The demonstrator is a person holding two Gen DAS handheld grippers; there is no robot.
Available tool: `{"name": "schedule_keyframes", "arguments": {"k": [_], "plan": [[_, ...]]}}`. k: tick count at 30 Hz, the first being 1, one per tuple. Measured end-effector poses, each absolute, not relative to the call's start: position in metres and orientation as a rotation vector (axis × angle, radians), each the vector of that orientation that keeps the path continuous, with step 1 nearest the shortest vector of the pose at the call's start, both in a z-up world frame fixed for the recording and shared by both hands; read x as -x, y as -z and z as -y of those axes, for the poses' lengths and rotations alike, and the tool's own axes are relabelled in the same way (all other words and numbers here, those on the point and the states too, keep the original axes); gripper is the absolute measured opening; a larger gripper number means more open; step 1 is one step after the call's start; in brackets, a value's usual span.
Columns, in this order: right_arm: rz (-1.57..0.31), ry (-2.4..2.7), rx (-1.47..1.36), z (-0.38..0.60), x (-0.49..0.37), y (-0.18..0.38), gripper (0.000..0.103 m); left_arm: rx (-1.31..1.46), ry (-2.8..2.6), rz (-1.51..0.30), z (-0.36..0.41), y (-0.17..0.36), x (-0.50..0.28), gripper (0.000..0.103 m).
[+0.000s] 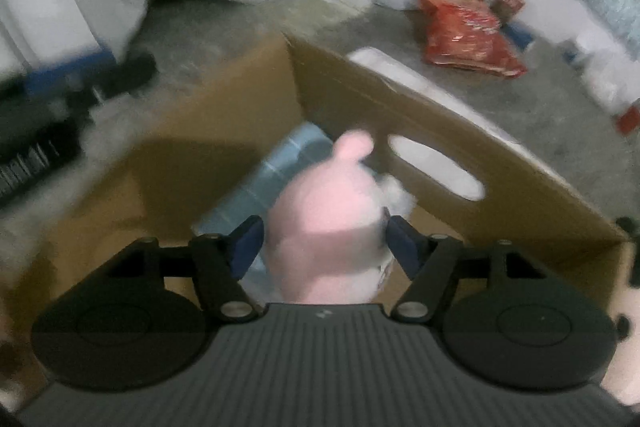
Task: Organize soft objects
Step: 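Release the towel into the box with the left tool while the right tool drops the plush, then return both tools to the table and grasp the yogurt cup and red toothpaste tube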
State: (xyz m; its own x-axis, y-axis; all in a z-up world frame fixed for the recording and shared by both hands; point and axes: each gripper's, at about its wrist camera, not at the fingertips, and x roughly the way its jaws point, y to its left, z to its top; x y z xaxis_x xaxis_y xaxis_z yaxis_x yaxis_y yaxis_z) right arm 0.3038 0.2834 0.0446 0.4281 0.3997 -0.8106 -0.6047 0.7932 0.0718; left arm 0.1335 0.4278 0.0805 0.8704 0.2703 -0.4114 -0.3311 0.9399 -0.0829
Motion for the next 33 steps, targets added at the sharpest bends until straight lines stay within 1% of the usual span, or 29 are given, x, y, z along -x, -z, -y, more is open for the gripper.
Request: {"name": "schedule_keyframes", "arguments": {"k": [1, 4, 6, 8, 9, 11, 12, 13, 15, 17, 21, 23, 25, 28, 30, 33], "plan": [[-0.935, -0.639, 0.226, -0.285, -0.306, -0.048, 0.074, 0.148, -0.322, -0.407, -0.429, -0.08, -0.132, 0.045], [-0.886, -0.63, 0.225, -0.283, -0.307, -0.06, 0.075, 0.15, -0.323, -0.407, -0.433, -0.079, -0.13, 0.045], [-0.907, -0.626, 0.237, -0.28, -0.307, -0.06, 0.074, 0.155, -0.322, -0.409, -0.435, -0.078, -0.129, 0.045], [-0.954, -0.625, 0.236, -0.274, -0.31, -0.053, 0.07, 0.175, -0.308, -0.417, -0.439, -0.077, -0.128, 0.044], [-0.964, -0.632, 0.231, -0.272, -0.31, -0.049, 0.061, 0.182, -0.301, -0.421, -0.44, -0.076, -0.128, 0.044], [-0.976, -0.646, 0.221, -0.273, -0.311, -0.035, 0.035, 0.174, -0.296, -0.426, -0.44, -0.074, -0.126, 0.042], [-0.971, -0.677, 0.196, -0.275, -0.315, -0.029, 0.026, 0.164, -0.294, -0.431, -0.439, -0.074, -0.126, 0.042], [-0.962, -0.679, 0.166, -0.275, -0.314, -0.027, 0.019, 0.161, -0.293, -0.434, -0.438, -0.073, -0.125, 0.041], [-0.95, -0.674, 0.129, -0.274, -0.317, -0.032, 0.019, 0.164, -0.285, -0.438, -0.436, -0.075, -0.121, 0.041], [-0.949, -0.682, 0.104, -0.272, -0.315, -0.04, 0.021, 0.16, -0.288, -0.433, -0.431, -0.078, -0.113, 0.042], [-0.828, -0.723, 0.01, -0.234, -0.282, -0.091, 0.023, 0.093, -0.28, -0.424, -0.407, -0.099, -0.091, 0.042], [-0.782, -0.739, -0.074, -0.19, -0.261, -0.12, 0.024, 0.103, -0.25, -0.417, -0.388, -0.115, -0.072, 0.042], [-0.738, -0.759, -0.157, -0.131, -0.23, -0.143, 0.024, 0.111, -0.168, -0.378, -0.358, -0.134, -0.043, 0.044], [-0.629, -0.672, -0.266, -0.032, -0.176, -0.167, 0.024, 0.091, -0.021, -0.342, -0.307, -0.155, -0.001, 0.05], [-0.569, -0.615, -0.277, 0.025, -0.139, -0.174, 0.026, 0.072, 0.066, -0.335, -0.272, -0.162, 0.023, 0.05], [-0.515, -0.553, -0.301, 0.103, -0.09, -0.167, 0.026, 0.072, 0.201, -0.342, -0.22, -0.161, 0.05, 0.05]]}}
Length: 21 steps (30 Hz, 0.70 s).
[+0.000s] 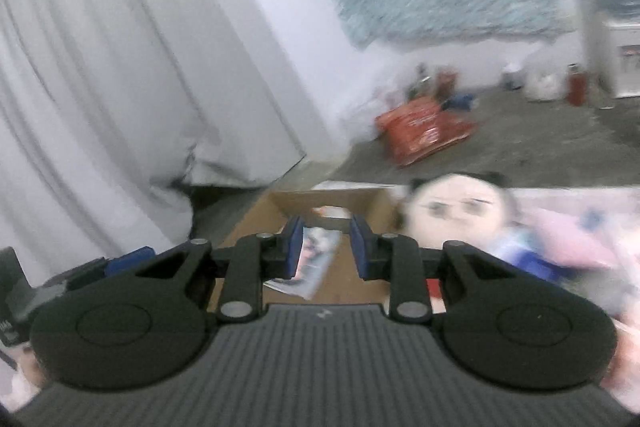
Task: Organize soft objects
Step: 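Return both tools to the table and grasp the yogurt cup and red toothpaste tube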
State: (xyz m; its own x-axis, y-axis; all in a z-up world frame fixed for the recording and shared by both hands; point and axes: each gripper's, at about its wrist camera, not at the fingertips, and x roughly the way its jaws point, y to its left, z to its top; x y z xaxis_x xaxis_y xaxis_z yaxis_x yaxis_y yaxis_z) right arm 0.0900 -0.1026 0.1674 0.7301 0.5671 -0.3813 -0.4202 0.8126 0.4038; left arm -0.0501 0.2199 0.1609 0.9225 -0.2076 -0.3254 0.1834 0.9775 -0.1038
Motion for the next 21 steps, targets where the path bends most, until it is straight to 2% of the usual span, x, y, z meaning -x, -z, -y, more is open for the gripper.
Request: {"name": "schedule_keyframes", "arguments": {"k": [6, 7, 9, 12, 18, 20, 21], "plan": [[-0.43, -0.432, -0.349, 0.192, -0.033, -0.098, 0.027, 0.095, 0.383, -0.468, -0.12, -0.113, 0.05, 0.05], [-0.435, -0.408, -0.369, 0.201, -0.032, -0.083, 0.027, 0.093, 0.39, -0.496, -0.103, -0.101, 0.044, 0.051], [-0.455, -0.376, -0.388, 0.209, -0.04, -0.051, 0.027, 0.099, 0.413, -0.541, -0.074, -0.078, 0.031, 0.059], [-0.516, -0.384, -0.402, 0.21, -0.068, -0.008, 0.028, 0.105, 0.407, -0.601, -0.041, -0.041, 0.011, 0.059], [-0.671, -0.379, -0.43, 0.211, -0.111, 0.041, 0.029, 0.282, 0.371, -0.726, -0.034, 0.019, -0.029, 0.062], [-0.692, -0.374, -0.454, 0.21, -0.12, 0.05, 0.033, 0.351, 0.369, -0.736, -0.037, 0.028, -0.046, 0.063], [-0.703, -0.363, -0.461, 0.209, -0.124, 0.054, 0.034, 0.386, 0.373, -0.735, -0.039, 0.032, -0.05, 0.067]]}}
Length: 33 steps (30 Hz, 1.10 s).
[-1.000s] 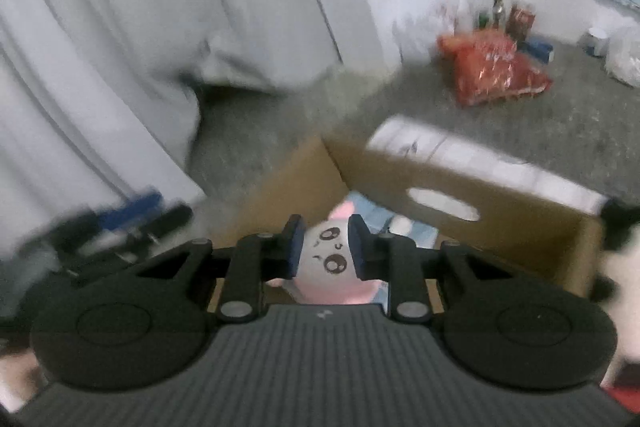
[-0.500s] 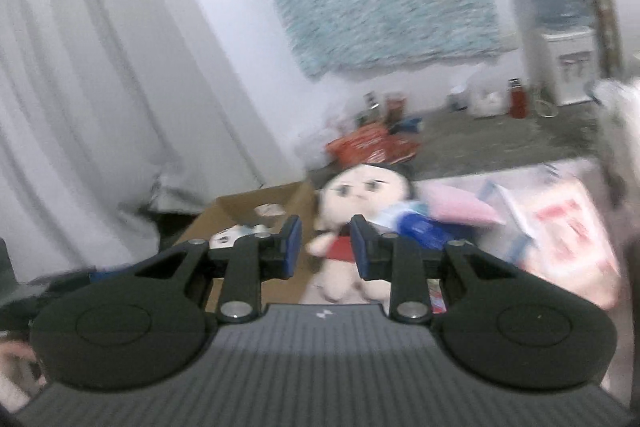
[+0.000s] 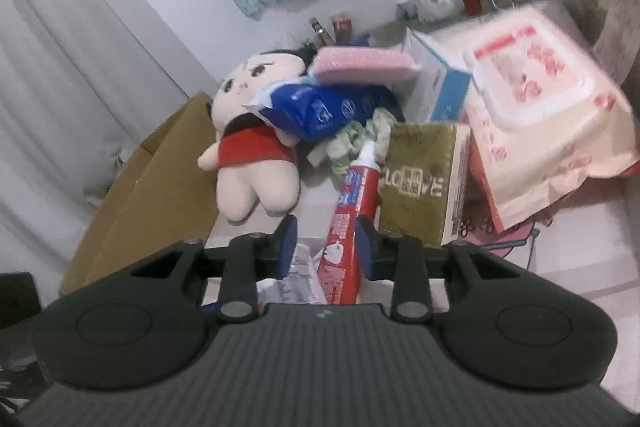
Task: Organize soft objects
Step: 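Return both tools to the table and grasp the yogurt cup and red toothpaste tube, then lift the yogurt cup with the left tool while the right tool lifts the toothpaste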
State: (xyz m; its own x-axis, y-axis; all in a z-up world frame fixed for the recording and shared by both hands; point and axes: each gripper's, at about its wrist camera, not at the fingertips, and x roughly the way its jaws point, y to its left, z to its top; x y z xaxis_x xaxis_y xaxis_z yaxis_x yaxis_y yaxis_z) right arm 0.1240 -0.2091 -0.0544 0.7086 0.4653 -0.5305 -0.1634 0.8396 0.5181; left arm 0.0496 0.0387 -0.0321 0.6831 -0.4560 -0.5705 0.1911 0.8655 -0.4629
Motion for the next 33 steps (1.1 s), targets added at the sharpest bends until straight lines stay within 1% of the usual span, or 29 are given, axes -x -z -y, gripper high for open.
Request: {"name": "schedule_keyframes", "arguments": {"k": [2, 5, 7, 11, 23, 33], "plan": [[-0.717, -0.335, -0.449, 0.207, -0.132, 0.06, 0.037, 0.434, 0.383, -0.73, -0.04, 0.037, -0.057, 0.068], [-0.733, -0.318, -0.43, 0.192, -0.134, 0.06, 0.039, 0.431, 0.371, -0.721, -0.039, 0.035, -0.062, 0.067], [-0.743, -0.316, -0.43, 0.189, -0.139, 0.065, 0.04, 0.421, 0.377, -0.743, -0.038, 0.037, -0.069, 0.057], [-0.761, -0.304, -0.46, 0.193, -0.134, 0.066, 0.041, 0.483, 0.401, -0.771, -0.047, 0.046, -0.08, 0.054], [-0.779, -0.285, -0.518, 0.19, -0.137, 0.07, 0.041, 0.313, 0.364, -0.703, -0.055, 0.038, -0.059, 0.053], [-0.777, -0.259, -0.539, 0.187, -0.141, 0.075, 0.046, 0.209, 0.343, -0.641, -0.062, 0.037, -0.041, 0.053]]}}
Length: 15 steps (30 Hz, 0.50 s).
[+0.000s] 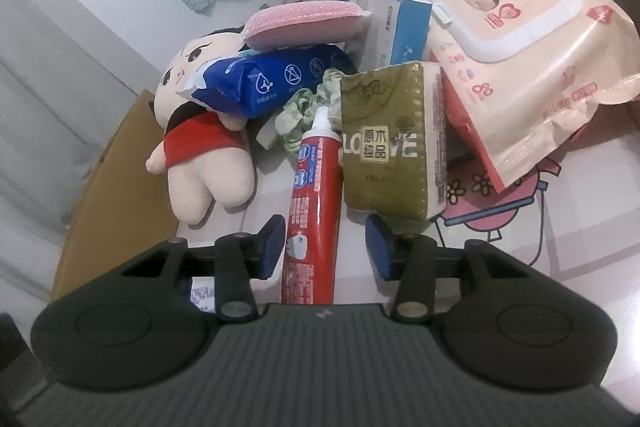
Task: Organize soft objects
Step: 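Lift the yogurt cup with the left tool while the right tool lifts the toothpaste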
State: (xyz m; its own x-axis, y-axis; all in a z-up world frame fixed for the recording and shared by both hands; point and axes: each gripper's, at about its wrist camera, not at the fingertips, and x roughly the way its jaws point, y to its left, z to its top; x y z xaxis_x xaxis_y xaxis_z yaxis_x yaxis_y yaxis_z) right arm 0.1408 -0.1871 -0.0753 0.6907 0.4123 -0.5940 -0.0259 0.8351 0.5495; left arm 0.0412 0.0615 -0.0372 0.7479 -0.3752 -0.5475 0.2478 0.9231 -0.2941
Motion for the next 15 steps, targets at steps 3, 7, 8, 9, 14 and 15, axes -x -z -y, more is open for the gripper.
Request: {"name": "schedule_keyframes", "arguments": {"k": [3, 7, 8, 9, 14, 15], "plan": [[-0.77, -0.257, -0.517, 0.181, -0.143, 0.074, 0.052, 0.204, 0.349, -0.636, -0.063, 0.037, -0.04, 0.053], [-0.757, -0.268, -0.47, 0.167, -0.147, 0.072, 0.068, 0.201, 0.354, -0.625, -0.064, 0.039, -0.038, 0.053], [-0.753, -0.268, -0.447, 0.162, -0.148, 0.072, 0.068, 0.21, 0.352, -0.62, -0.065, 0.039, -0.037, 0.053], [-0.746, -0.268, -0.418, 0.157, -0.149, 0.072, 0.068, 0.216, 0.353, -0.617, -0.066, 0.04, -0.035, 0.053], [-0.725, -0.183, -0.245, 0.133, -0.15, 0.071, 0.034, 0.224, 0.355, -0.616, -0.069, 0.04, -0.033, 0.053], [-0.718, -0.173, -0.259, 0.134, -0.149, 0.072, 0.034, 0.225, 0.355, -0.617, -0.07, 0.04, -0.032, 0.053]]}}
